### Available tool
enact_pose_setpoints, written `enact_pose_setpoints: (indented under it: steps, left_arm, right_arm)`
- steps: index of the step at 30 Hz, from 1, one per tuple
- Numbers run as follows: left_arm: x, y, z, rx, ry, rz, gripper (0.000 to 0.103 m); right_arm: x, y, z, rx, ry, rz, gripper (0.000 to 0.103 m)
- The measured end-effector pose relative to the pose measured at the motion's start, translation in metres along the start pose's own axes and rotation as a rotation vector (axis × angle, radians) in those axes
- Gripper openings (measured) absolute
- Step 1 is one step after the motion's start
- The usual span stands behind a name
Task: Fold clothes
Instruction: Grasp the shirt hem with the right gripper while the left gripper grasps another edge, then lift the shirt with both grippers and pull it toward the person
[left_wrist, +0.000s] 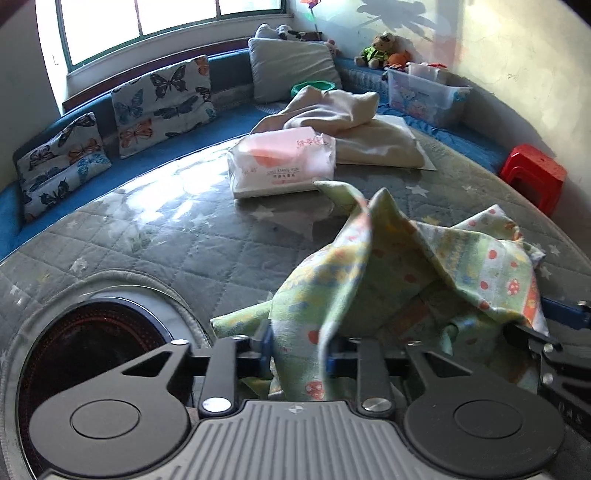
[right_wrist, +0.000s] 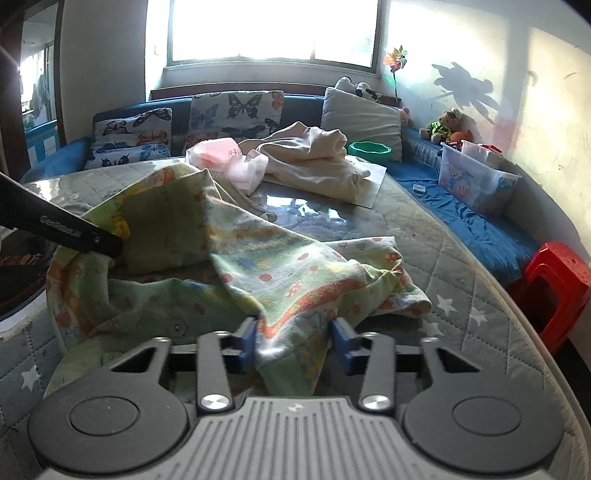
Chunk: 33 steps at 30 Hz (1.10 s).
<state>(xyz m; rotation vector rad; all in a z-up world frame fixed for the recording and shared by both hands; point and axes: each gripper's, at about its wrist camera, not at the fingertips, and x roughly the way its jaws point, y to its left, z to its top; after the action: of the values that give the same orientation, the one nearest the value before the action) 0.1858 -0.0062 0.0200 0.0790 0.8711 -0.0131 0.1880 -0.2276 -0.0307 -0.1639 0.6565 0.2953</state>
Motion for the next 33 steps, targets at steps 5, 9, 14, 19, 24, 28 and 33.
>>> enact_pose_setpoints:
  steps: [5,9,14,19,24,28,33]
  left_arm:
    - [-0.016,0.007,-0.008,0.0,-0.015,-0.026,0.019]
    - [-0.028,0.016,-0.018,-0.001,-0.021,-0.024,0.018]
    - [-0.046,0.031,-0.037,-0.014,-0.014,-0.043,0.017]
    - [-0.066,0.047,-0.065,-0.032,-0.007,-0.063,0.01]
    - [-0.091,0.056,-0.098,-0.048,-0.01,-0.1,0.007]
    - [-0.11,0.061,-0.121,-0.064,-0.014,-0.128,0.007]
    - [-0.121,0.066,-0.147,-0.074,0.012,-0.151,0.007]
  right_arm:
    - [-0.012,-0.007,-0.002,0.037,-0.034,-0.002,0.011]
    - [-0.032,-0.017,-0.006,0.083,-0.061,0.001,0.009]
    - [-0.062,-0.024,-0.016,0.092,-0.078,-0.002,0.008]
    - [-0.091,-0.032,-0.03,0.129,-0.083,-0.003,0.007]
    - [-0.118,-0.032,-0.044,0.117,-0.066,-0.006,0.007]
    - [-0.133,-0.027,-0.053,0.094,-0.033,0.036,0.007]
    - [-0.138,-0.019,-0.067,0.049,0.041,0.101,0.01]
